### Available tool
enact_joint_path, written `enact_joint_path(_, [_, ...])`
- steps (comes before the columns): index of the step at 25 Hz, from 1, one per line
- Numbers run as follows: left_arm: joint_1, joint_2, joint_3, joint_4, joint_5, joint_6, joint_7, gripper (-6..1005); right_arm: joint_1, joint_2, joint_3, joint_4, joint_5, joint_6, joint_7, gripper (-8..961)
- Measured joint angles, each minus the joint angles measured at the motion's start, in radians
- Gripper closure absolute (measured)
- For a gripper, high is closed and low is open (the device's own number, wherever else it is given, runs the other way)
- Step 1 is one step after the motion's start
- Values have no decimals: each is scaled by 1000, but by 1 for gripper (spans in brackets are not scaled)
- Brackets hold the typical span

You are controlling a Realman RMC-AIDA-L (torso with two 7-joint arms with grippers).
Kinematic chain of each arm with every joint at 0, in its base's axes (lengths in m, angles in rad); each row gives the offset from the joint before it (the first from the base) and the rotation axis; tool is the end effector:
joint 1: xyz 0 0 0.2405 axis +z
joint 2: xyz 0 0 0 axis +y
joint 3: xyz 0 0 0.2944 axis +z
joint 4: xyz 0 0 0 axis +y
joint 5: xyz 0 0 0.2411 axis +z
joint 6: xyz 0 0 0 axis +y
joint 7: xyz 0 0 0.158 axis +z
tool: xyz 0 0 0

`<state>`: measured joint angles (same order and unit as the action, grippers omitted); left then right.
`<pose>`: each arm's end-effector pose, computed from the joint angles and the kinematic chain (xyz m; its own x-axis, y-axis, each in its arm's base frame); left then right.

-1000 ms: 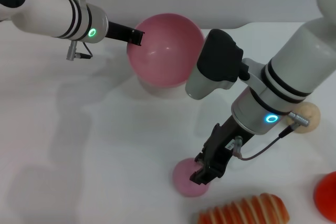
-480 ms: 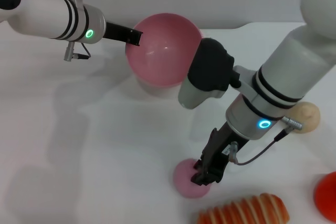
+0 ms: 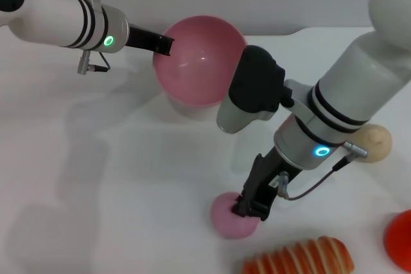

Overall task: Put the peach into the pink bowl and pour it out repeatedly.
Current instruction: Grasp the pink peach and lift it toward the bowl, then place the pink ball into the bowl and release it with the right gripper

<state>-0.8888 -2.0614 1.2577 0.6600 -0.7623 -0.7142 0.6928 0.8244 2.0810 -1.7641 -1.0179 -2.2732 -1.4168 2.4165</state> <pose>-0.2055 0.5323 -0.0700 0.7443 0.6066 0.2795 0.6373 -0.5198 -0.5689 0.1504 0.3787 -0.1443 0.8579 -0.3262 0.3970 -0.3332 -0.9414 -0.0534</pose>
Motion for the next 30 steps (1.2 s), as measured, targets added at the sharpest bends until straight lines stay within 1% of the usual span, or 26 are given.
enact_joint_path(2, [1, 0, 0, 0, 0, -1, 0, 931, -18, -2, 10, -46, 0, -6, 4, 929])
enact_joint_path(5, [3, 0, 0, 0, 0, -4, 0, 930, -56, -4, 60, -162, 0, -45, 5, 929])
enact_joint_path(9, [6, 1, 0, -2, 0, -14, 0, 929, -85, -6, 187, -327, 31, -122, 0, 929])
enact_joint_path(11, [7, 1, 0, -2, 0, -20, 0, 929, -92, -7, 263, -403, 76, -149, -11, 929])
enact_joint_path(14, [7, 0, 0, -2, 0, -24, 0, 928, -94, -10, 379, -487, 143, -164, -48, 929])
enact_joint_path(16, [7, 0, 0, -1, 0, -28, 0, 927, -94, -10, 435, -509, 157, -153, -71, 928])
enact_joint_path(18, [7, 0, 0, -1, 0, -37, -2, 927, -92, -10, 472, -507, 156, -123, -88, 928])
enact_joint_path(20, [5, 0, 0, -1, 0, -44, -4, 926, -95, -10, 484, -473, 141, -56, -98, 928])
enact_joint_path(21, [4, 0, 0, 0, 0, -48, -6, 926, -100, -10, 480, -424, 119, 19, -114, 928])
enact_joint_path(22, [3, 1, 0, 0, 0, -49, -6, 926, -100, -10, 480, -424, 119, 19, -114, 928])
enact_joint_path(23, [1, 1, 0, 0, 0, -52, -7, 926, -101, -10, 478, -398, 110, 49, -122, 928])
enact_joint_path(26, [-1, 1, 0, 11, 0, -69, -10, 925, -95, -9, 464, -280, 91, 161, -145, 928])
enact_joint_path(27, [-1, 2, 0, 14, 0, -73, -10, 924, -95, -9, 464, -280, 91, 161, -145, 928])
enact_joint_path(30, [-2, 2, 0, 16, 0, -79, -10, 924, -89, -10, 442, -216, 90, 221, -170, 928])
